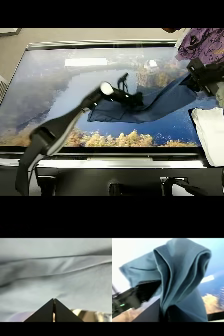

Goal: Fold the clothes and pants, and hang the long-sleeved shirts on hangers.

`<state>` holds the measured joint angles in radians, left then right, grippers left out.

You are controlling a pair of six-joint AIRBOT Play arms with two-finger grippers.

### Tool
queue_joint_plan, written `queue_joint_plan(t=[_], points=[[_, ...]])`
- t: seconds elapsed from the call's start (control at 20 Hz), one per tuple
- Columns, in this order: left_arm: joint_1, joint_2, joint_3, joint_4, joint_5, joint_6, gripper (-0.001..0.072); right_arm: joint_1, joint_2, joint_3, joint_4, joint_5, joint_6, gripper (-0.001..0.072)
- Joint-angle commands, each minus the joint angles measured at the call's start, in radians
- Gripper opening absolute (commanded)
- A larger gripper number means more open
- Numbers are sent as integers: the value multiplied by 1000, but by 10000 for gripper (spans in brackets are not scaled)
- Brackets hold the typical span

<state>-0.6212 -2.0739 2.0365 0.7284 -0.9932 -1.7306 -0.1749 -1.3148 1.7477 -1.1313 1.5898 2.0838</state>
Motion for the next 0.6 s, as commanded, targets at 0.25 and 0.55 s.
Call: queue_joint_plan(t=[0.25,0.55], points=[[349,349,2,473,-396,-50,14,332,-98,-1,-23,-259,176,30],[515,478,2,473,-486,-50,14,561,-276,-1,-34,-501,299,30]])
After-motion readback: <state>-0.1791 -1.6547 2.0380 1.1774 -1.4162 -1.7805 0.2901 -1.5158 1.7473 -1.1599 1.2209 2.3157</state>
